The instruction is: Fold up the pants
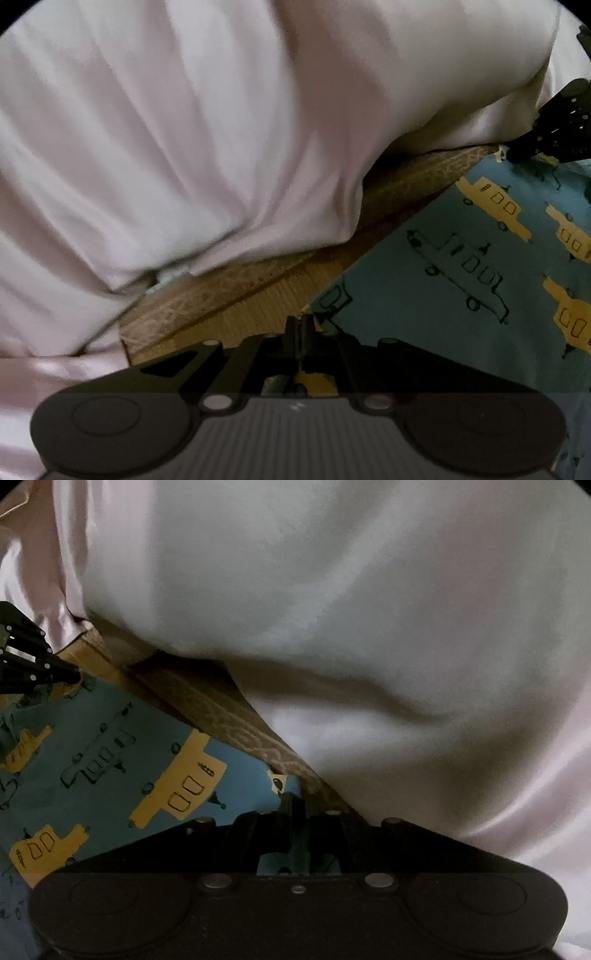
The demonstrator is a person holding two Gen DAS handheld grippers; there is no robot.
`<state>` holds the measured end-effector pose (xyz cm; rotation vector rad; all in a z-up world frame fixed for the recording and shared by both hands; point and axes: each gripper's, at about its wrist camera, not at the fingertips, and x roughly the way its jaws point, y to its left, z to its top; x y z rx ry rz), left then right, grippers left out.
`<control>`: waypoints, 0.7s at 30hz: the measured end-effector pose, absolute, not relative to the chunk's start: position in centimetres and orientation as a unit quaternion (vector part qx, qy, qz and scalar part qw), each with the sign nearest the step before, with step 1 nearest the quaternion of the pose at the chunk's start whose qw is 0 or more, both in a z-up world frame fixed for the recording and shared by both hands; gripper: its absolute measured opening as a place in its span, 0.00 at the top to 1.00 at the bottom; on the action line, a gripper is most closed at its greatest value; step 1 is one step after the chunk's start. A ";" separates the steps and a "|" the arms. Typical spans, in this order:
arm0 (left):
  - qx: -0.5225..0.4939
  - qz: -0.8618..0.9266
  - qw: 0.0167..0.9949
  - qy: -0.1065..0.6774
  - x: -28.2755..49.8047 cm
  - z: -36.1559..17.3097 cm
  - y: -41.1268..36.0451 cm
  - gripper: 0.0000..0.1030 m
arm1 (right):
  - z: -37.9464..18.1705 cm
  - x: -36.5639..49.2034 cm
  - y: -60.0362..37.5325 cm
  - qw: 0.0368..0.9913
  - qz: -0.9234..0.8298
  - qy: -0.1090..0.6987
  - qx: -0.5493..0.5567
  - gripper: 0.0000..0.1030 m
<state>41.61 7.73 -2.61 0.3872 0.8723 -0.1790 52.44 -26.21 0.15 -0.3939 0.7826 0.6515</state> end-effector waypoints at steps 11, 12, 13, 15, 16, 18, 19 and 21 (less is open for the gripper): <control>0.194 -0.075 0.919 0.335 36.2 1.2 6.8 1.00 | 3.7 44.1 -29.0 0.909 0.282 0.249 -0.178 0.96; 0.194 -0.077 0.922 0.327 35.4 1.7 6.7 1.00 | 4.0 43.1 -29.3 0.913 0.280 0.237 -0.178 0.96; 0.192 -0.079 0.925 0.319 34.9 2.1 6.5 0.99 | 4.4 41.9 -29.7 0.917 0.279 0.226 -0.176 0.96; 0.182 -0.086 0.932 0.300 33.3 3.1 6.5 0.99 | 5.2 39.6 -30.6 0.923 0.277 0.199 -0.181 0.96; 0.177 -0.091 0.936 0.289 32.3 3.7 6.6 0.99 | 5.7 37.9 -31.0 0.925 0.278 0.183 -0.185 0.97; 0.167 -0.101 0.942 0.271 30.6 4.7 6.6 0.99 | 6.5 35.2 -31.5 0.926 0.279 0.158 -0.199 0.97; 0.165 -0.106 0.944 0.265 29.6 5.0 6.6 0.99 | 6.9 33.3 -32.1 0.926 0.282 0.145 -0.206 0.97; 0.177 -0.123 0.942 0.256 27.1 5.4 6.3 0.99 | 7.3 30.0 -32.9 0.924 0.287 0.130 -0.216 0.97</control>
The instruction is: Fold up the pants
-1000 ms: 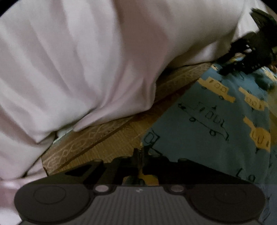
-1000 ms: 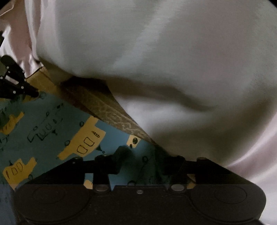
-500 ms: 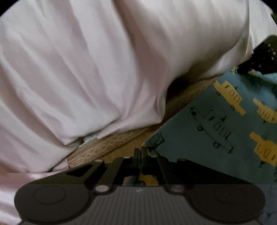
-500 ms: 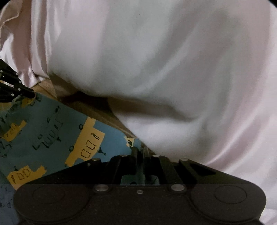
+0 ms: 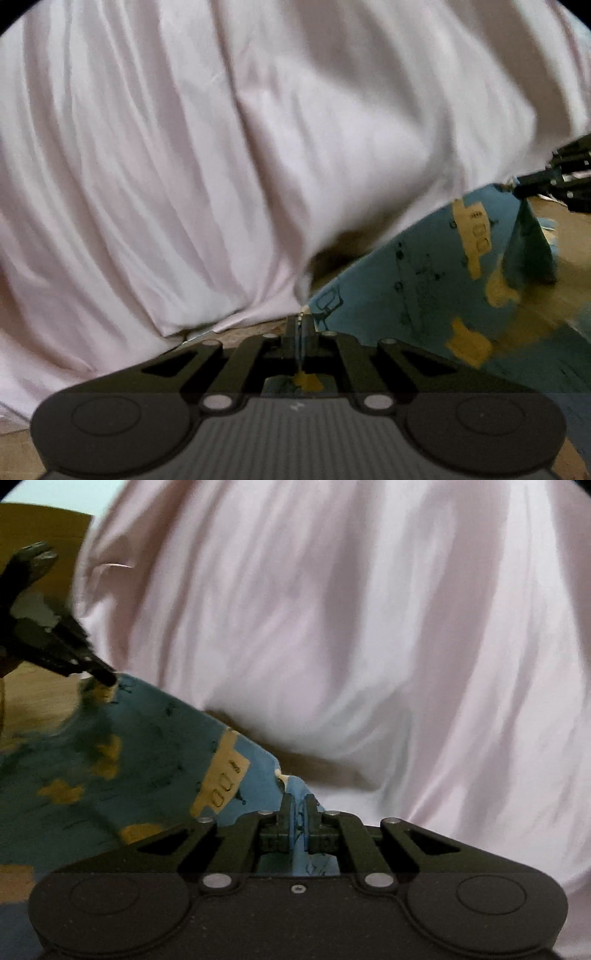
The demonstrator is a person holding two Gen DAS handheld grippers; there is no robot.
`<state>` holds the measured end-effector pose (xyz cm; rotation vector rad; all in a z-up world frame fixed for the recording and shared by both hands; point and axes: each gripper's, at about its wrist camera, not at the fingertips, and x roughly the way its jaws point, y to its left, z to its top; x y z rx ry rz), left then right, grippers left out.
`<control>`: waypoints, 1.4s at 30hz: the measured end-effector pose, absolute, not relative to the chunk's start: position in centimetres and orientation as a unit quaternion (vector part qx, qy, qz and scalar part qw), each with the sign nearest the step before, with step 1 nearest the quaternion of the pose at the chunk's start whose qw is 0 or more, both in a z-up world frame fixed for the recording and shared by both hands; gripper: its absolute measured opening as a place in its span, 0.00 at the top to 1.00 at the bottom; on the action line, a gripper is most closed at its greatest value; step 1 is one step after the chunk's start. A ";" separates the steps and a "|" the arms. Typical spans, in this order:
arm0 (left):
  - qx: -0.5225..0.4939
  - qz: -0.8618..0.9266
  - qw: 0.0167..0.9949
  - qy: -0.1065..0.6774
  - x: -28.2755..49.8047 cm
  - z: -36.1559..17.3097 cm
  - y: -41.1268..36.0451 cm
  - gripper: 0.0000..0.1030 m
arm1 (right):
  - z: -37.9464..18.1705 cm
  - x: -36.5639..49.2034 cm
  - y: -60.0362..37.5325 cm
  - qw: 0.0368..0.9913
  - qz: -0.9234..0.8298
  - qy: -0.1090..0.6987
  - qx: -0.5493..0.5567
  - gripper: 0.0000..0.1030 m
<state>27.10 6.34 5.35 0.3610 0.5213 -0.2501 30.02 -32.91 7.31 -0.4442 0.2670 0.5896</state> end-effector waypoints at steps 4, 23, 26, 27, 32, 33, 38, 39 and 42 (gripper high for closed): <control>0.229 -0.173 0.924 0.252 22.2 5.3 5.3 0.99 | 6.8 23.2 -33.5 0.914 0.300 0.110 -0.251 0.97; 0.384 -0.240 0.835 0.312 12.2 -1.8 3.7 0.99 | -1.1 11.4 -30.2 0.895 0.276 0.166 -0.310 0.97; 0.366 -0.224 0.848 0.311 12.0 -1.2 4.0 0.99 | 0.1 11.4 -30.4 0.899 0.275 0.159 -0.301 0.97; 0.365 -0.220 0.852 0.306 11.9 -0.9 4.0 0.99 | 0.5 11.0 -30.6 0.900 0.276 0.156 -0.300 0.97; 0.345 -0.221 0.861 0.303 11.3 0.2 4.6 0.99 | 1.1 9.1 -30.8 0.893 0.291 0.159 -0.303 0.97; 0.346 -0.223 0.858 0.307 11.2 0.0 4.7 0.99 | 0.9 8.8 -30.8 0.891 0.294 0.163 -0.304 0.97; 0.364 -0.248 0.835 0.329 10.6 -1.2 4.8 0.99 | -0.4 8.0 -31.1 0.883 0.304 0.187 -0.303 0.97; 0.367 -0.252 0.832 0.331 10.5 -1.4 4.8 0.99 | -0.5 7.8 -31.1 0.882 0.306 0.188 -0.304 0.97; 0.370 -0.253 0.828 0.338 10.5 -2.1 4.8 0.99 | -0.9 7.7 -31.1 0.880 0.307 0.195 -0.305 0.97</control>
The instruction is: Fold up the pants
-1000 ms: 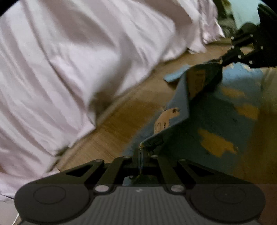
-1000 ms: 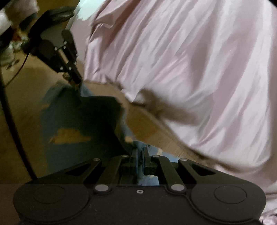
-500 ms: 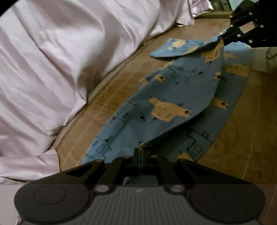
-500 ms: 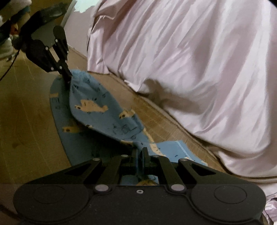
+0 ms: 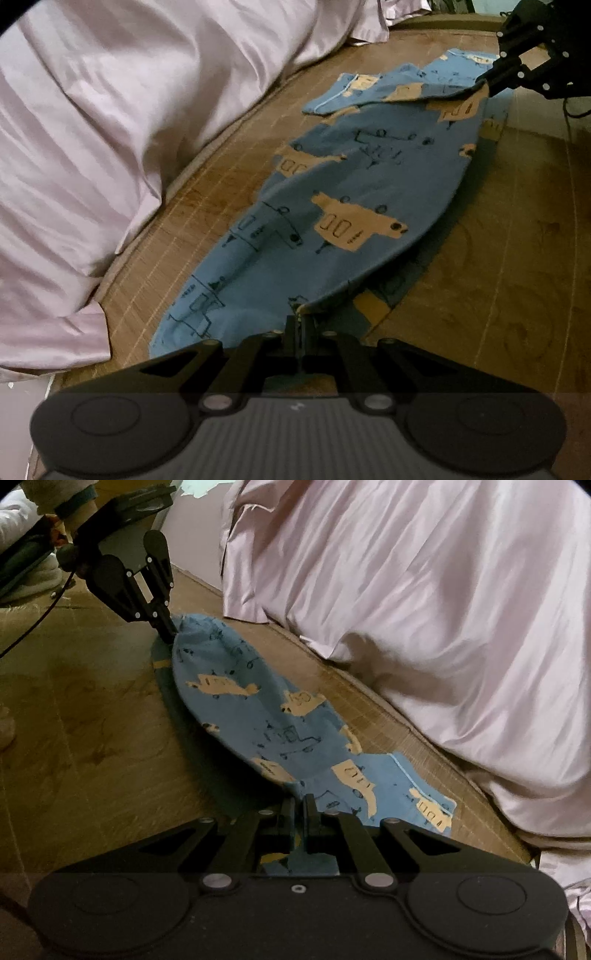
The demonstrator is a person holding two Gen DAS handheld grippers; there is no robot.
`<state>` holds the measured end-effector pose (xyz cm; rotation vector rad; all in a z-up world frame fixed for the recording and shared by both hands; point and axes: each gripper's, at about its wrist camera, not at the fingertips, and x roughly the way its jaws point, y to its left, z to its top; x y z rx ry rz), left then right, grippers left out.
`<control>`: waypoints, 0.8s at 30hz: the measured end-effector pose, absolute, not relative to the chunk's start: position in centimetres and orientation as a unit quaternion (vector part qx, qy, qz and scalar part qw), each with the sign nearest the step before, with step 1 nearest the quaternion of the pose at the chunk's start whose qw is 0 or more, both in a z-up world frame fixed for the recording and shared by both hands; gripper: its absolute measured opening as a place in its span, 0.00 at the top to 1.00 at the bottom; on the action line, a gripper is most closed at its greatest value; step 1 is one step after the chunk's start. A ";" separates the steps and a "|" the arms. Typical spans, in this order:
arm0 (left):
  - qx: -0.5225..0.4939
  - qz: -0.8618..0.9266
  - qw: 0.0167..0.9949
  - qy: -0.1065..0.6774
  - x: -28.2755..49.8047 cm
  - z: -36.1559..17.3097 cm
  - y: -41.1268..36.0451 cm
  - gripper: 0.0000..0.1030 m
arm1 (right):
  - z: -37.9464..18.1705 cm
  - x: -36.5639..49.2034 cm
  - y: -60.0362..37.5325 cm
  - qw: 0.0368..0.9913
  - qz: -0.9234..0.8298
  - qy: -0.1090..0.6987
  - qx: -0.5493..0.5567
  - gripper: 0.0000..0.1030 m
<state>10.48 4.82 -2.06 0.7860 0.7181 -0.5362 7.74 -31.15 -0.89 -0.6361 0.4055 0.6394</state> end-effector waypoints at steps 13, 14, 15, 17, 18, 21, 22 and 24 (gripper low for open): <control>0.271 -0.295 0.834 0.380 10.5 -0.6 3.3 0.45 | 0.2 8.2 -34.3 0.889 0.245 0.254 -0.292 0.18; 0.247 -0.308 0.839 0.375 10.5 -0.4 2.5 0.42 | 0.7 8.4 -35.0 0.896 0.227 0.259 -0.280 0.08; 0.221 -0.322 0.844 0.368 10.7 -0.2 1.5 0.39 | 1.2 8.6 -35.6 0.902 0.208 0.268 -0.266 0.03; 0.168 -0.341 0.852 0.360 11.4 -0.1 -0.6 0.38 | 2.1 8.8 -37.2 0.915 0.163 0.287 -0.232 0.01; 0.127 -0.348 0.858 0.356 12.0 -0.2 -1.9 0.36 | 2.5 8.7 -38.0 0.919 0.143 0.298 -0.213 0.01; 0.005 -0.354 0.863 0.361 13.8 -0.8 -4.7 0.30 | 3.2 9.0 -40.3 0.921 0.084 0.345 -0.157 0.01; -0.033 -0.348 0.863 0.364 14.4 -1.3 -5.5 0.29 | 3.6 9.3 -40.9 0.920 0.069 0.358 -0.142 0.01; -0.113 -0.321 0.858 0.384 15.7 -2.3 -6.9 0.29 | 4.5 10.3 -41.5 0.919 0.056 0.373 -0.118 0.01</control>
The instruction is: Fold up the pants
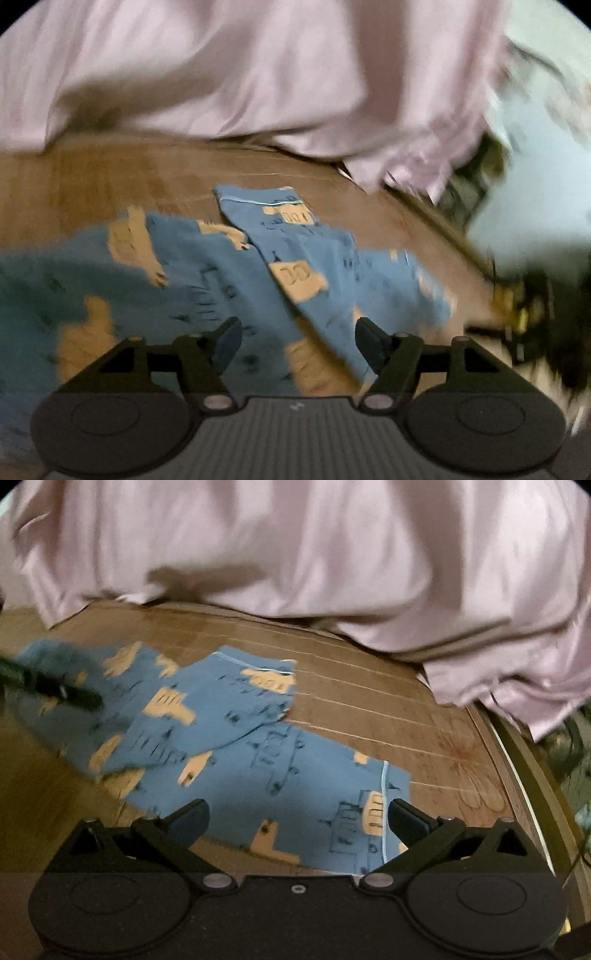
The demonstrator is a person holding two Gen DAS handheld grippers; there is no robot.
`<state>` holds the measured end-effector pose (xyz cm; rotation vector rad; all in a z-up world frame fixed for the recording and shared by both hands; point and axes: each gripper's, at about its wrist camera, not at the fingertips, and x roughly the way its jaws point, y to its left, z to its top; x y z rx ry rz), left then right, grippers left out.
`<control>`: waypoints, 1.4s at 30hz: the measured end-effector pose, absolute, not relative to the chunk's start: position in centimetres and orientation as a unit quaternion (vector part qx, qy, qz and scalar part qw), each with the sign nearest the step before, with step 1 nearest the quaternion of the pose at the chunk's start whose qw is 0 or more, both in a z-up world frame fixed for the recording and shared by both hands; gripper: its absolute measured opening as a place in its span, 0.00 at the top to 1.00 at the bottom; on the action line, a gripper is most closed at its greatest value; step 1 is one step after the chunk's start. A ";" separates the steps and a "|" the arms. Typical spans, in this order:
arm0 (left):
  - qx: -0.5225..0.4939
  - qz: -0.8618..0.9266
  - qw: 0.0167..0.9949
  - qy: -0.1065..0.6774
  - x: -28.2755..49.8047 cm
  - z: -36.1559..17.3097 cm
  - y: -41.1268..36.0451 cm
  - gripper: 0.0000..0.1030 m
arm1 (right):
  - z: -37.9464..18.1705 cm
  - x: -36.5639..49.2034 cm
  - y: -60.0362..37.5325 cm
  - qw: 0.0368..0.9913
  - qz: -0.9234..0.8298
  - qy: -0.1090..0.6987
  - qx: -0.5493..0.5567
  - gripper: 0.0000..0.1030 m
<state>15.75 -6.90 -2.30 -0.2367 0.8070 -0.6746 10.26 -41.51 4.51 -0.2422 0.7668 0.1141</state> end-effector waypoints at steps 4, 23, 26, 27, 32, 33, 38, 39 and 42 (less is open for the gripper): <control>-0.207 -0.290 0.823 0.442 17.4 -4.8 -7.9 0.47 | 6.7 16.3 -40.4 0.913 0.081 0.395 -0.068 0.01; -0.270 -0.288 0.773 0.497 20.2 -7.6 -8.9 0.98 | -0.2 38.7 -26.0 0.833 0.110 0.542 -0.005 0.37; -0.263 -0.291 0.776 0.493 20.3 -7.5 -9.5 0.98 | -0.6 38.2 -25.6 0.847 0.093 0.522 -0.031 0.57; -0.261 -0.291 0.777 0.493 20.4 -7.4 -9.9 0.98 | -0.6 38.1 -25.7 0.852 0.088 0.515 -0.033 0.65; -0.239 -0.290 0.787 0.489 20.4 -7.1 -10.8 1.00 | -0.1 37.8 -27.7 0.859 0.087 0.504 0.018 0.99; -0.231 -0.288 0.791 0.488 20.2 -6.9 -10.9 1.00 | 0.4 37.6 -28.3 0.862 0.089 0.498 0.028 0.99; -0.175 -0.285 0.819 0.466 19.8 -4.8 -12.5 1.00 | 5.3 34.7 -33.7 0.897 0.100 0.417 0.103 0.99; -0.159 -0.287 0.826 0.458 19.6 -4.1 -13.0 1.00 | 6.6 33.7 -35.4 0.905 0.096 0.398 0.118 0.99; -0.094 -0.298 0.850 0.423 18.9 -1.7 -15.1 1.00 | 10.1 29.9 -40.1 0.922 0.071 0.350 0.148 0.99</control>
